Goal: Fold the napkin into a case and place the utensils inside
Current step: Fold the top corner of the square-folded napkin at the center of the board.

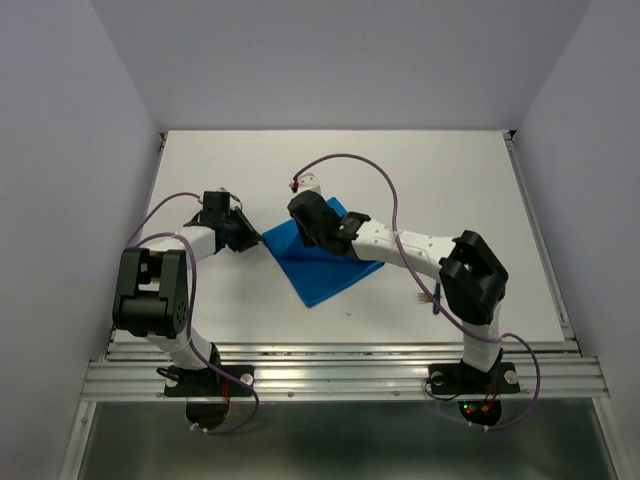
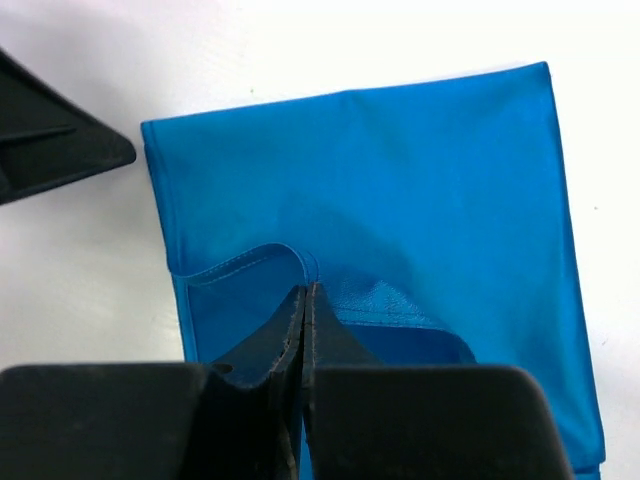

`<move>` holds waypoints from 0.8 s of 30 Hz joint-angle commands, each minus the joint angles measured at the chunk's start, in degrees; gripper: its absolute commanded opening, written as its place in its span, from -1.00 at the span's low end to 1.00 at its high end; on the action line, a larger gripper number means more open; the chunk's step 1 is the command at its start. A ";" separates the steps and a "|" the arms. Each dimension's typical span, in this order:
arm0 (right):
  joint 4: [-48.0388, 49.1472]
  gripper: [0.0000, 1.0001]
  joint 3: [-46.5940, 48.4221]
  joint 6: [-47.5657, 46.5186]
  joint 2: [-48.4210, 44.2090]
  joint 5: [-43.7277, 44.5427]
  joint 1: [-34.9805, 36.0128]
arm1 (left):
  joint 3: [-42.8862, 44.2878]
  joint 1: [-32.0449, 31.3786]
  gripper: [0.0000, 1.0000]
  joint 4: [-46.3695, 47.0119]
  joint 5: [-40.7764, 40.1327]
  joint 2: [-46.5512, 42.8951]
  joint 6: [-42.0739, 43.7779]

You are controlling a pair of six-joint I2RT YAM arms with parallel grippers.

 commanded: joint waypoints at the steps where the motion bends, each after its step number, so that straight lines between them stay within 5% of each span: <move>1: 2.86 -0.99 4.17 -1.16 2.10 -0.74 -2.04 | 2.21 0.16 -0.35 -0.40 0.61 -2.84 1.09; 24: 3.21 -0.99 10.59 -0.99 10.45 -1.27 -10.84 | 4.76 0.16 -0.32 -5.85 -1.76 -6.27 3.28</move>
